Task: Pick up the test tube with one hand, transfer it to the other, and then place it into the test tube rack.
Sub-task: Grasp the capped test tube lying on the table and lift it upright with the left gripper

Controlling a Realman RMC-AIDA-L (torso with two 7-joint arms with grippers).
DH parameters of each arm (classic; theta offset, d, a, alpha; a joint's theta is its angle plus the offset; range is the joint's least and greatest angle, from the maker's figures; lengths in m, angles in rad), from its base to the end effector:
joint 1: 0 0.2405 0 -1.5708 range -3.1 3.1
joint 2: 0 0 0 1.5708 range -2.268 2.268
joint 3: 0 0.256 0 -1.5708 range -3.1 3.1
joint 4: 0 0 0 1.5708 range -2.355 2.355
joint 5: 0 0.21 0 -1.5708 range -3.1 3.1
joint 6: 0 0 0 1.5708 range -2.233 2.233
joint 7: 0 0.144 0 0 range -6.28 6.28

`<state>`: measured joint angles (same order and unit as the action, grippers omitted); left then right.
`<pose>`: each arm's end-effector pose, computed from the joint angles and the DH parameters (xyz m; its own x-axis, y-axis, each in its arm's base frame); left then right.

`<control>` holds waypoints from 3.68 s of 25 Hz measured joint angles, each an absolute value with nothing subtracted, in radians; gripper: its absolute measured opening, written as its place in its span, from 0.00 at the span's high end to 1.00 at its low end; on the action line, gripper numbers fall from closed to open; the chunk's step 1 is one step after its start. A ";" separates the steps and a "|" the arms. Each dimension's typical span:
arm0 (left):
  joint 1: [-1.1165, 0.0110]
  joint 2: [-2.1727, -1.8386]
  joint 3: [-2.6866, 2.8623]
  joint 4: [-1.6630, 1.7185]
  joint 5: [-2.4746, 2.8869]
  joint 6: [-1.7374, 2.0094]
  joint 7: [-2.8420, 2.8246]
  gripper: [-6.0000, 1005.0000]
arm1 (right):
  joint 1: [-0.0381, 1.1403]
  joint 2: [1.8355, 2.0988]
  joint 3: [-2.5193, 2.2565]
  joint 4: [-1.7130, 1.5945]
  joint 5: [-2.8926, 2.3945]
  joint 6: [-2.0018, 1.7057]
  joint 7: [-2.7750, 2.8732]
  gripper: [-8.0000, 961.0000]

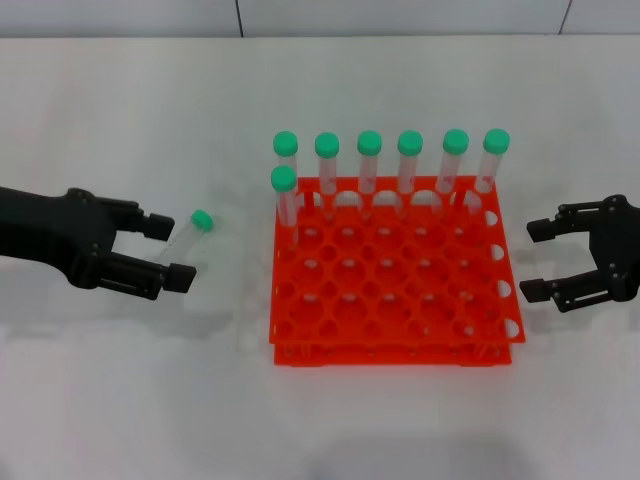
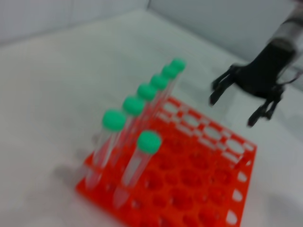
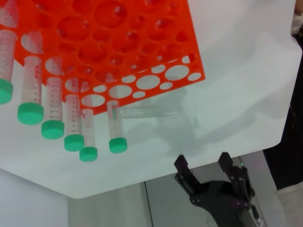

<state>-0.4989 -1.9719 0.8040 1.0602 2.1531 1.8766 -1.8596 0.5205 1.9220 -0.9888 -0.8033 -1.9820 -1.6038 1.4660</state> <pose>-0.2481 0.3148 0.0763 0.8353 0.5143 0.1944 0.5276 -0.8493 -0.0202 0.2623 0.3377 0.0413 0.9409 -0.2485 -0.2301 -0.2819 -0.9512 -0.1255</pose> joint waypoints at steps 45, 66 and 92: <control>-0.632 -2.037 0.997 1.066 2.650 1.609 -2.335 0.16 | 0.527 1.952 -0.990 -0.806 -1.982 -1.590 1.428 0.15; -0.668 -2.063 1.072 1.007 2.707 1.542 -2.403 0.16 | 0.524 1.963 -0.993 -0.805 -1.982 -1.571 1.428 0.15; -0.681 -2.065 1.072 1.003 2.731 1.540 -2.440 0.57 | 0.526 1.963 -0.996 -0.806 -1.983 -1.556 1.428 0.15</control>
